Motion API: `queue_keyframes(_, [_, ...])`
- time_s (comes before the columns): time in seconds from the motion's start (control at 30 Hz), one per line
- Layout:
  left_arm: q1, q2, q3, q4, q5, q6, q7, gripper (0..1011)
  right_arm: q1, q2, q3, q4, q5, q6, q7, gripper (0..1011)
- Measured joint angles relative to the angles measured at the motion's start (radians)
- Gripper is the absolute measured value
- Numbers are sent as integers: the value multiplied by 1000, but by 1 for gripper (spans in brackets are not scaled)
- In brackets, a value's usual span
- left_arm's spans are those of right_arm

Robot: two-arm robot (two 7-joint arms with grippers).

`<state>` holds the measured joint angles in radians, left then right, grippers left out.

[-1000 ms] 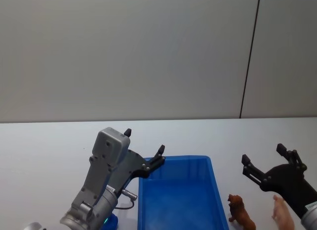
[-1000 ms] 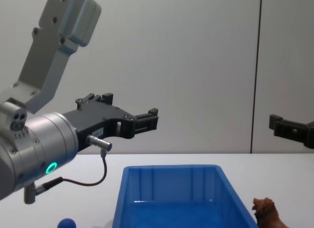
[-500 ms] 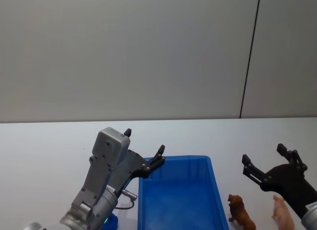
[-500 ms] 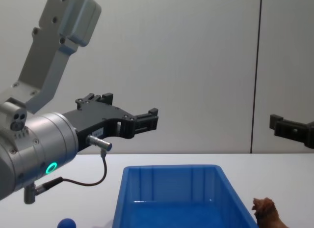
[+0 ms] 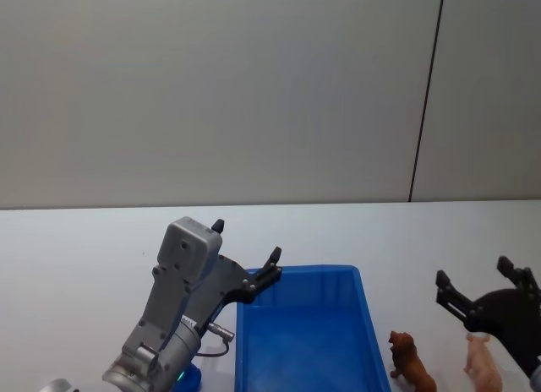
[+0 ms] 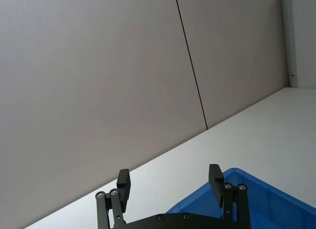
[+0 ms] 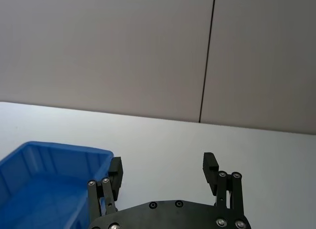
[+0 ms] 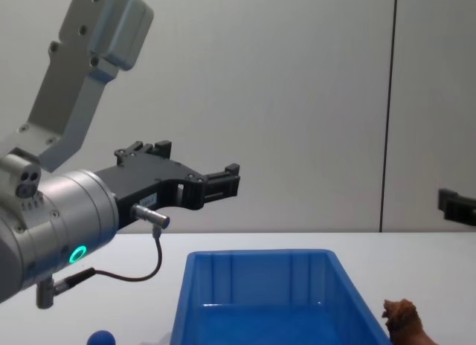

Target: Pick up the two dolls from the table and place them into the box.

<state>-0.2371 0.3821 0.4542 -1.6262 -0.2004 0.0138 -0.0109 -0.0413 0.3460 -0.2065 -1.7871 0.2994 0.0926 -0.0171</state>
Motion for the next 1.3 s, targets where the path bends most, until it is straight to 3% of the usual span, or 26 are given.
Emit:
queue_keyframes(0.73, [0, 0, 0, 0, 0, 0, 0, 1001, -117, 26, 11, -50, -16, 119, -123, 1001])
queue_keyframes(1.3, [0, 0, 0, 0, 0, 0, 0, 1001, -149, 16, 9, 9, -30, 100, -116, 1001])
